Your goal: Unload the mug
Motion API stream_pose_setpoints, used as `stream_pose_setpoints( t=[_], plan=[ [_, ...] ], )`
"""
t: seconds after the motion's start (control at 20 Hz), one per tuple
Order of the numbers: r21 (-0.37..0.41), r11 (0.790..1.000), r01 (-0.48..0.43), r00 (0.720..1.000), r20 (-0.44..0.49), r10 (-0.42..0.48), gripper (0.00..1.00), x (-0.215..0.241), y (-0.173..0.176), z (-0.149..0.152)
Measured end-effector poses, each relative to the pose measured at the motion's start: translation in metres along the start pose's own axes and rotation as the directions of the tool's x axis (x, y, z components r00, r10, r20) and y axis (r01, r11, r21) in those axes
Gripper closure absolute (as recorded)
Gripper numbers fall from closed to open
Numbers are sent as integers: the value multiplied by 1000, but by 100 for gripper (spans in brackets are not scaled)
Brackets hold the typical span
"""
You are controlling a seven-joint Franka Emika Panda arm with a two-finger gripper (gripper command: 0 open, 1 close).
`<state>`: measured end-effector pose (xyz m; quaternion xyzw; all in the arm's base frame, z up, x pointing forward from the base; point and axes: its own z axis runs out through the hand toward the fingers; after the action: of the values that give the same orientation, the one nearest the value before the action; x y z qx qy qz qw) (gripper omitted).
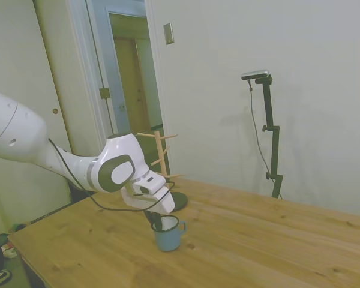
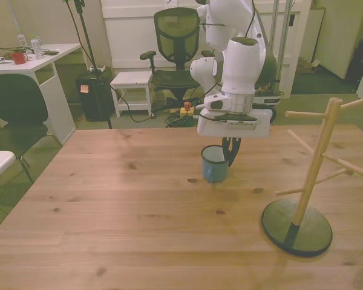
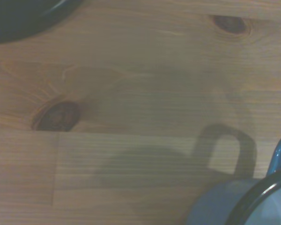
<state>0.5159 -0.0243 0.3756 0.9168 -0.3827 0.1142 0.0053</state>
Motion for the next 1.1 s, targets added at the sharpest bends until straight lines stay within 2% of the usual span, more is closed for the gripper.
stream_pose_setpoints(
  t=[0.3,0.7,0.85,1.1],
  plan=[
    [0,1000,-4,1000,5,4,0,-2,1,-2],
    [-16,1000,-7,1000,8,7,0,-2,11,-26],
    [-21,1000,-9,1000,-3,9,0,0,18,-47],
    [-8,1000,2,998,-55,-2,0,-3,22,-104]
  ],
)
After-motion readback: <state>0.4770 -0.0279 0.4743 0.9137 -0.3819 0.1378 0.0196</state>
